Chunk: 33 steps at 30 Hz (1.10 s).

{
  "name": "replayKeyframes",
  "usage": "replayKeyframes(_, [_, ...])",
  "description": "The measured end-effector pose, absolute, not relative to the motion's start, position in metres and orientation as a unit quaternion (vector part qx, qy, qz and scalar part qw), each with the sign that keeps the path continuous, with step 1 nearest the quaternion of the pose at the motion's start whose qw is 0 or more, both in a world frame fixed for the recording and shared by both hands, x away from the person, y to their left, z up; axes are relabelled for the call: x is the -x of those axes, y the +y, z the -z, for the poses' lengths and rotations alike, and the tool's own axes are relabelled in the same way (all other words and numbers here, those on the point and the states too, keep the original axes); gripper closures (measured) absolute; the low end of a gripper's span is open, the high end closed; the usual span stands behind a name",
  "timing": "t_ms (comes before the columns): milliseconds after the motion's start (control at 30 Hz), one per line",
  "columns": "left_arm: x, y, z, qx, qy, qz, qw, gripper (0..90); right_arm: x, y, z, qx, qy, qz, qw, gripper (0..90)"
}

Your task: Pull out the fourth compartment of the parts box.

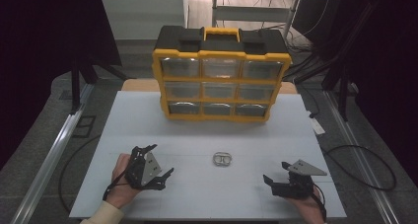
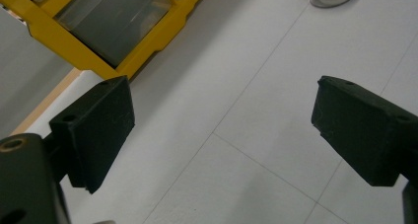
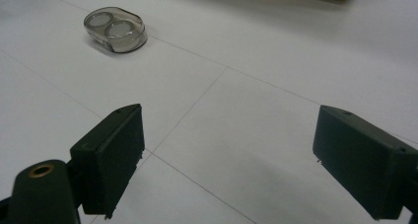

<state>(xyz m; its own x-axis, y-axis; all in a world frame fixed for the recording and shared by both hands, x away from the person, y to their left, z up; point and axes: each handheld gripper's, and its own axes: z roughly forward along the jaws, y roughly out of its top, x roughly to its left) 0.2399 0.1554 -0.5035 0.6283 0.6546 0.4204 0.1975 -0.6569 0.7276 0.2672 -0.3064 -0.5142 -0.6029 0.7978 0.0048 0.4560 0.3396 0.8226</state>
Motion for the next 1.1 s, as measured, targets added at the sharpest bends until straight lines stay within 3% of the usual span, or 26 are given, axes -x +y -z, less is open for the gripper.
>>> replayKeyframes(1100, [-0.243, 0.141, 0.503, -0.838, 0.202, -0.426, 0.274, 9.7, -0.268, -0.306, 0.515, -0.395, 0.795, -0.410, 0.208, 12.8])
